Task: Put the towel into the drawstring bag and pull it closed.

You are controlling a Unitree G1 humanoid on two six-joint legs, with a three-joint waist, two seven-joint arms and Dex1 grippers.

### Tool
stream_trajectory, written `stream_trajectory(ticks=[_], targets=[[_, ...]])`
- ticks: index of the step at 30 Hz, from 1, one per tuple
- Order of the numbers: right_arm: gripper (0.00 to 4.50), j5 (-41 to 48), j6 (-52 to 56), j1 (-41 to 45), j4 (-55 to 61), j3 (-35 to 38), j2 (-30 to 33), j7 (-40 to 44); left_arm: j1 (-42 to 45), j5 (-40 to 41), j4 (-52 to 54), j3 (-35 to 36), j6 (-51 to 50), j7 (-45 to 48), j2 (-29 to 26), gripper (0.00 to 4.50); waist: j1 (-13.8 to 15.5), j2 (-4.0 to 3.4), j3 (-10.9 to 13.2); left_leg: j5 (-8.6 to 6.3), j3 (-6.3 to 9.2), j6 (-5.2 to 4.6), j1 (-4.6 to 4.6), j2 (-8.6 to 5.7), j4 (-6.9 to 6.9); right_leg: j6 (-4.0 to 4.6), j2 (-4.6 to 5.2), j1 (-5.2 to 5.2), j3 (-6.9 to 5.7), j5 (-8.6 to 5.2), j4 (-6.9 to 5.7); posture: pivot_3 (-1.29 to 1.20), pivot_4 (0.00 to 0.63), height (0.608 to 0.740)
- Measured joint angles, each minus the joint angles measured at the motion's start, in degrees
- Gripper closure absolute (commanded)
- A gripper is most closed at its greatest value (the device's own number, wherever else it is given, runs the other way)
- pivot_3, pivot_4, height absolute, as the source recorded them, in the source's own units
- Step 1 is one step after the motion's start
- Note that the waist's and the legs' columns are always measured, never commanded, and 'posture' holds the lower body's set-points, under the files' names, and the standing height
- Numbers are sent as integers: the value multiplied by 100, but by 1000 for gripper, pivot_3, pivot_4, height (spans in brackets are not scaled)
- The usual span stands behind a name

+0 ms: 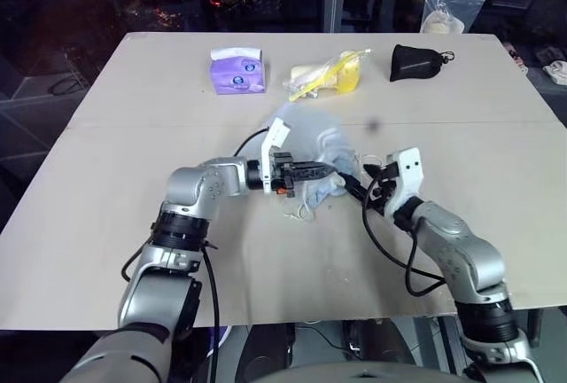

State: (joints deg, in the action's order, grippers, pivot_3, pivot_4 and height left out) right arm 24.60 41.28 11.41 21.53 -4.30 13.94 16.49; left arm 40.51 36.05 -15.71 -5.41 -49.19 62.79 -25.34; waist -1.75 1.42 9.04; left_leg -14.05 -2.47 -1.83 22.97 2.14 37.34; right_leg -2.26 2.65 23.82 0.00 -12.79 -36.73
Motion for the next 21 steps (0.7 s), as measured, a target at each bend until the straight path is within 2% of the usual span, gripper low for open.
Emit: stream_trajectory(ticks=[5, 7, 10, 12, 13, 14, 16, 20, 21], targets=[[848, -247, 165, -84, 480, -347, 428, 98, 497, -495, -678, -137, 539, 305, -29, 4500, 39, 4, 2, 0, -4, 0, 5, -1, 0, -4, 0, 2, 1, 2, 9, 0, 150, 740], [848, -463, 1, 50, 362, -586, 365, 121, 587, -635, -800, -166, 718, 387, -35, 4500, 30, 4, 3, 0, -6, -1, 4, 0, -1, -3, -1, 2, 3, 1, 9, 0, 150, 740], [1556, -986, -491, 621, -508, -1098, 129, 146, 603, -825, -848, -227, 894, 460, -15, 4500, -3, 8, 5, 0, -6, -1, 2, 1, 1, -4, -4, 2, 3, 2, 4, 0, 150, 740], [2561, -1416, -952, 1079, -1448, -1358, -117, 111, 605, -914, -830, -266, 948, 471, 5, 4500, -10, 9, 5, 0, -7, -1, 2, 0, 1, -14, -4, 2, 2, 8, 2, 0, 150, 740], [2897, -1480, -1051, 1137, -1609, -1390, -153, 120, 603, -919, -814, -274, 946, 472, 6, 4500, -10, 9, 6, 0, -6, -1, 3, 1, 1, -15, -4, 2, 2, 9, 2, 0, 150, 740], [3519, -1617, -1458, 1342, -2240, -1454, -312, 230, 589, -940, -751, -292, 874, 471, -32, 4500, -11, 12, 6, 0, -7, -1, 4, 1, 1, -16, -4, 2, 2, 10, 4, 0, 150, 740], [4327, -1725, -1874, 1507, -2802, -1492, -456, 346, 578, -959, -676, -315, 783, 464, -36, 4500, -13, 12, 7, 0, -7, -1, 6, 1, 1, -16, -3, 3, 3, 10, 6, 0, 150, 740], [4424, -1702, -3019, 1829, -4002, -1280, -909, 703, 443, -974, -369, -370, 515, 450, -93, 4500, -55, 13, 7, 0, -11, -1, 3, 4, 1, -17, -3, 2, 9, 11, 6, 0, 150, 740], [4424, -1435, -3297, 1831, -4297, -1016, -1130, 957, 348, -950, -260, -372, 449, 474, -116, 4500, -60, 13, 7, 0, -10, 0, 3, 5, 0, -17, -4, 3, 7, 11, 2, 0, 150, 740]])
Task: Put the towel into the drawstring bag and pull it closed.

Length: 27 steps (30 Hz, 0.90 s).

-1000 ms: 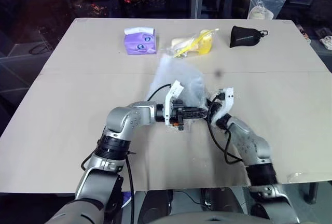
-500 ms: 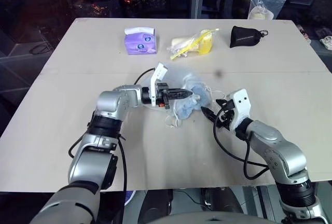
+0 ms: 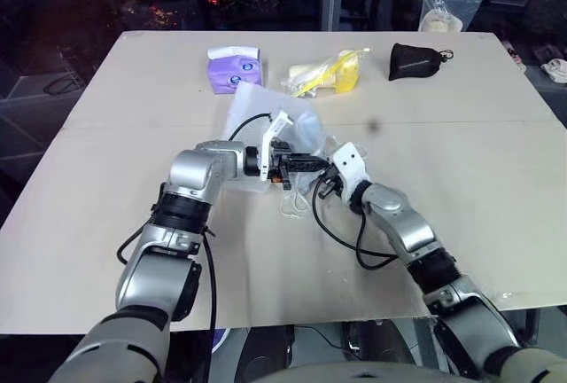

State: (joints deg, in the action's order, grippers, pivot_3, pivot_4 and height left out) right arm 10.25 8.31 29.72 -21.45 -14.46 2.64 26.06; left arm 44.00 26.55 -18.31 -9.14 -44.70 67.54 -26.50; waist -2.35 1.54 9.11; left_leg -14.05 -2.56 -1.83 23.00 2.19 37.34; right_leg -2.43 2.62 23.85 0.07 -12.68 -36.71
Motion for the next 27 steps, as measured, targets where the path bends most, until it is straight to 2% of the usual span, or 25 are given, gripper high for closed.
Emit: stream_trajectory(ticks=[4, 6, 11, 15, 20, 23, 27], targets=[[4424, 1069, -198, -20, -152, 711, -477, 890, -269, 181, 273, 16, -310, 146, -109, 4500, 10, -1, 2, 0, 13, 0, 1, 8, -1, 1, -1, 1, -12, 0, -7, 0, 150, 740], [4424, 1376, -65, -81, 46, 852, -475, 1159, -311, 295, 443, 31, -450, 219, -156, 4500, 32, -2, 3, 0, 18, 0, 2, 11, -1, 1, 5, 0, -16, 0, -7, 0, 150, 740], [4424, 2058, 1085, -699, 1600, 768, 182, 1845, -367, 818, 940, 59, -1146, 547, -259, 4500, 65, -4, 4, 0, 15, 0, 7, 1, 4, 0, 20, -3, -15, 0, -2, 0, 150, 740], [4424, 1981, 1387, -726, 1921, 637, 443, 1975, -370, 950, 1015, -100, -1316, 781, -167, 4500, 49, -3, 4, 0, 11, 0, -2, -5, 5, 1, 8, -5, -11, -1, -5, 0, 150, 740], [4424, 1603, 1021, -705, 1462, 591, 282, 2062, -370, 903, 1002, -316, -1465, 883, -120, 4500, 26, -4, 5, 0, 18, 0, -8, 3, 3, 2, -9, -4, -12, -1, -12, 0, 150, 740], [4424, 1398, 689, -713, 1258, 643, 87, 1846, -374, 767, 925, -296, -1350, 882, -160, 4500, 27, -4, 5, 0, 19, 0, -6, 4, 2, 2, -9, -4, -12, -1, -11, 0, 150, 740], [4424, 1072, 491, -952, 1526, 646, 167, 1431, -450, 577, 848, -310, -874, 882, -45, 4500, 84, -4, 4, 0, 13, 1, 1, -2, 3, 1, 8, -4, -13, -1, -5, 0, 150, 740]])
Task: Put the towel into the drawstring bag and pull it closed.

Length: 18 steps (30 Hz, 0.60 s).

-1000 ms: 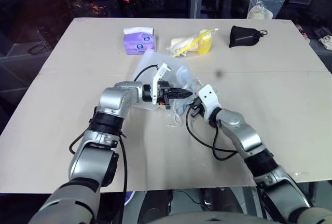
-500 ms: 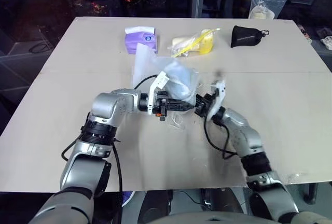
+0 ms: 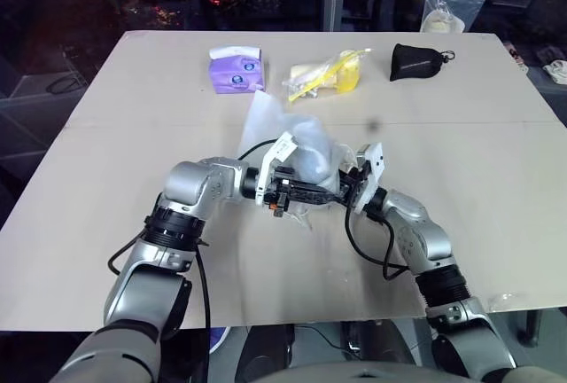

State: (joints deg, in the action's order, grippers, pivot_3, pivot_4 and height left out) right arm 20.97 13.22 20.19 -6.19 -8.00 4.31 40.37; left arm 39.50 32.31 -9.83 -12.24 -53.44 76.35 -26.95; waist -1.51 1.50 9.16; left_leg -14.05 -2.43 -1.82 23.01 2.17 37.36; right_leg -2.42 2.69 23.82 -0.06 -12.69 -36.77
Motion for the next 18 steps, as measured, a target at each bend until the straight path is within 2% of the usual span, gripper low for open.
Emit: stream_trajectory(ticks=[3, 5, 6, 8, 10, 14, 18], targets=[[4424, -665, -113, -450, 186, -149, 402, -459, -26, -185, -269, 159, 1081, -54, 343, 4500, 100, 6, -2, 0, -10, 0, 9, -3, 7, 0, 13, 0, -1, -1, 9, 0, 150, 740], [3692, -761, -103, -689, 366, -143, 431, -633, 87, -387, -577, 294, 1727, -118, 368, 4500, 80, 4, -1, 0, -19, -1, 2, -8, 6, 0, 12, 0, 13, -1, 7, 0, 150, 740], [3498, -768, -56, -787, 511, -95, 465, -729, 213, -496, -774, 293, 1995, -127, 378, 4500, 84, 4, -1, 0, -17, -1, 2, -10, 7, 0, 8, 0, 12, -1, 7, 0, 150, 740], [2381, -872, 9, -934, 805, 1, 584, -944, 451, -672, -1197, 337, 2407, -118, 319, 4500, 82, 4, -1, 0, -16, -1, -2, -10, 7, 3, 4, 0, 11, -2, 3, 0, 150, 740], [1680, -1013, 72, -999, 1077, 71, 723, -1142, 650, -801, -1588, 377, 2717, -19, 286, 4500, 69, 4, -1, 0, -17, -1, -4, -8, 7, 9, 1, 0, 12, -6, 1, 0, 150, 740], [1680, -946, 797, -1235, 2342, 143, 975, -1351, 1105, -1215, -2560, 352, 3760, 371, 238, 4500, 80, 4, -1, 0, -20, -1, 3, -6, 5, 0, -5, 1, 0, -1, 1, 0, 150, 740], [1680, -891, 1322, -1274, 2926, 287, 1229, -1456, 1525, -1436, -3185, 343, 4239, 699, 159, 4500, 87, 6, -1, 0, -22, -1, 15, -5, 6, 0, -6, 2, -11, -1, 9, 0, 150, 740]])
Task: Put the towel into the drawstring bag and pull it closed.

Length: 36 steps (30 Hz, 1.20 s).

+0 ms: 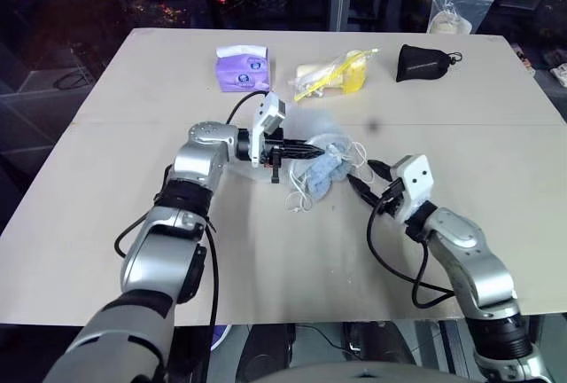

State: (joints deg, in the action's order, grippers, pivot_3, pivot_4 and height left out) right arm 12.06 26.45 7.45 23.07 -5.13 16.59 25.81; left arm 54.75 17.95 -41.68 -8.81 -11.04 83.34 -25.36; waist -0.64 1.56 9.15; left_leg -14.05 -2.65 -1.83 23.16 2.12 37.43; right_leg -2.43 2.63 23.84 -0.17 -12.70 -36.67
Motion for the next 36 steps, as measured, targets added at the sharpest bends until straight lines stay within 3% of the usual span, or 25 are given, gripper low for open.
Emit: stream_trajectory(ticks=[7, 13, 20, 23, 27, 30, 36], targets=[[1680, 122, 274, 200, -21, -216, -147, -18, 149, -453, -316, -72, 665, 65, 61, 4500, -11, 0, 0, 0, 1, 0, 16, 0, 4, -1, 0, 17, 0, 0, -3, 0, 150, 740], [1680, -544, 163, 742, -1163, -232, 88, -458, 355, -679, -582, -26, 1261, 69, -166, 4500, -11, 0, 0, 0, 2, -1, 67, -1, 43, -2, 1, 53, -4, 3, -12, 0, 150, 740], [1680, -954, -403, 1514, -2363, -392, 223, -245, 636, -1126, -1196, -18, 2175, -111, -360, 4500, -13, 0, 0, 0, 1, -1, 67, 0, 43, -2, 0, 55, -3, 3, -12, 0, 150, 740], [1680, -687, -539, 1436, -2128, -432, 258, 268, 704, -1246, -1384, -14, 2399, -270, -383, 4500, -10, 0, 0, -1, 7, -2, 73, 2, 41, -3, 0, 58, -9, 3, -13, 0, 150, 740], [1680, -132, -327, 1209, -965, -605, 247, 872, 791, -1463, -1454, -14, 2686, -596, -505, 4500, -23, 0, 0, -3, 10, -5, 77, 3, 41, -4, 1, 60, -13, 3, -15, 0, 150, 740], [1680, -240, -275, 1562, -950, -915, -44, 840, 798, -1492, -1449, -8, 2693, -683, -487, 4500, -30, 1, 0, -2, 10, -5, 72, 4, 51, -3, -1, 59, -13, 4, -25, 0, 150, 740], [1680, -1220, -894, 2586, -3160, -1471, -1036, -5, 686, -1497, -1056, -5, 2520, -730, -469, 4500, -21, 3, -1, -2, 4, -5, 72, 9, 79, -2, -6, 56, -8, 4, -42, 0, 150, 740]])
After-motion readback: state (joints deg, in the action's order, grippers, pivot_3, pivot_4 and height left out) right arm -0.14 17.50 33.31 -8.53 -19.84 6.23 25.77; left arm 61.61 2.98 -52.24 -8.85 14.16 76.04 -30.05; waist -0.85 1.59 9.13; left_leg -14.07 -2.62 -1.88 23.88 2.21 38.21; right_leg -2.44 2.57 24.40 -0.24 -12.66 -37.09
